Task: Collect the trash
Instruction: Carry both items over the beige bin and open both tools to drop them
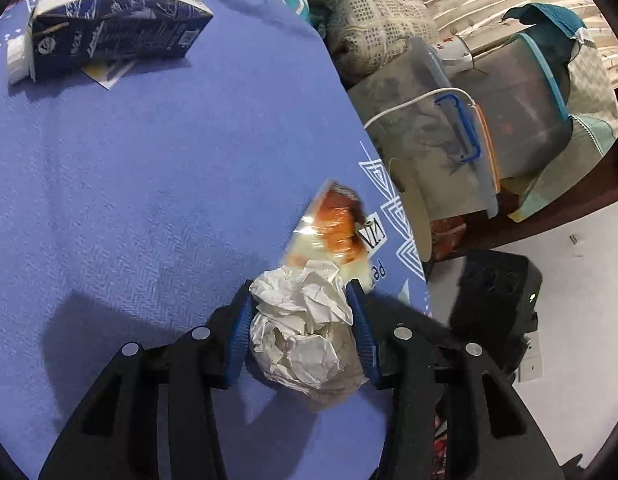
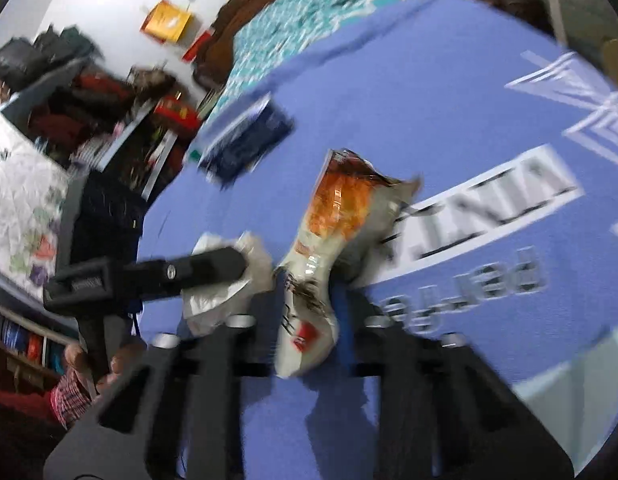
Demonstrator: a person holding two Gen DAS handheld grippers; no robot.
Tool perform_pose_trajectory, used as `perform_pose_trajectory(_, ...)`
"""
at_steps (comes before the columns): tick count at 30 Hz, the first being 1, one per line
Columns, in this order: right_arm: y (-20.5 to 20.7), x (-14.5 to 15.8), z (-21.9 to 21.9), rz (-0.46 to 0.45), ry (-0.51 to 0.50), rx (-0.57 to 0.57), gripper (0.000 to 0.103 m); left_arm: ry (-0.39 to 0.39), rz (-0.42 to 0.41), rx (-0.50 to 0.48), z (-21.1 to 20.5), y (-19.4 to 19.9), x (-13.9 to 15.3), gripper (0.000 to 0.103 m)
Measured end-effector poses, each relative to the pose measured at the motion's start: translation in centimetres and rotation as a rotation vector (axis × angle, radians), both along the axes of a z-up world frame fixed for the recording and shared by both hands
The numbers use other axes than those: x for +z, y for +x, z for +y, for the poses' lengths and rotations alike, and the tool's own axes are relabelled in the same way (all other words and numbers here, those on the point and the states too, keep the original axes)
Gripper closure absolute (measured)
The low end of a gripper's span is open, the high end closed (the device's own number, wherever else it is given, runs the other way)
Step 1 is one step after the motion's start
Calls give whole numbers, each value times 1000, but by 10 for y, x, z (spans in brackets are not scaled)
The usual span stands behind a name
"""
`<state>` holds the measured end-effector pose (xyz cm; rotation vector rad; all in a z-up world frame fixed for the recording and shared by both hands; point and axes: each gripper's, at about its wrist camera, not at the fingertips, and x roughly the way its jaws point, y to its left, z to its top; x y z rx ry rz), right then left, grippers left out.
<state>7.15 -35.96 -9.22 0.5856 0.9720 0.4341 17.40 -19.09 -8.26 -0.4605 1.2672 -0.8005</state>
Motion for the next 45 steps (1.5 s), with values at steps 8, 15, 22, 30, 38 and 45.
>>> perform_pose_trajectory(8, -17, 33, -48, -117, -46, -144, 95, -20, 22, -88, -43, 10, 2, 60)
perform_pose_trajectory(15, -59, 45, -176, -151, -60, -439, 95, -15, 29, -231, -154, 21, 8, 60)
perform_pose_trajectory(22, -69, 44, -277, -130, -112, -647, 95, -7, -25, -299, -278, 37, 23, 59)
perform_pose_trajectory(30, -39, 16, -312, -56, -135, -717, 82, 102, -81, -184, -334, 60, 15, 24)
perform_pose_trajectory(38, -50, 49, -286, -161, -130, -748, 23, -4, -125, -121, -260, 63, 48, 24)
perform_pose_trajectory(45, -12, 119, -202, -321, -222, -617, 3, -46, -289, 222, -59, 56, 99, 23)
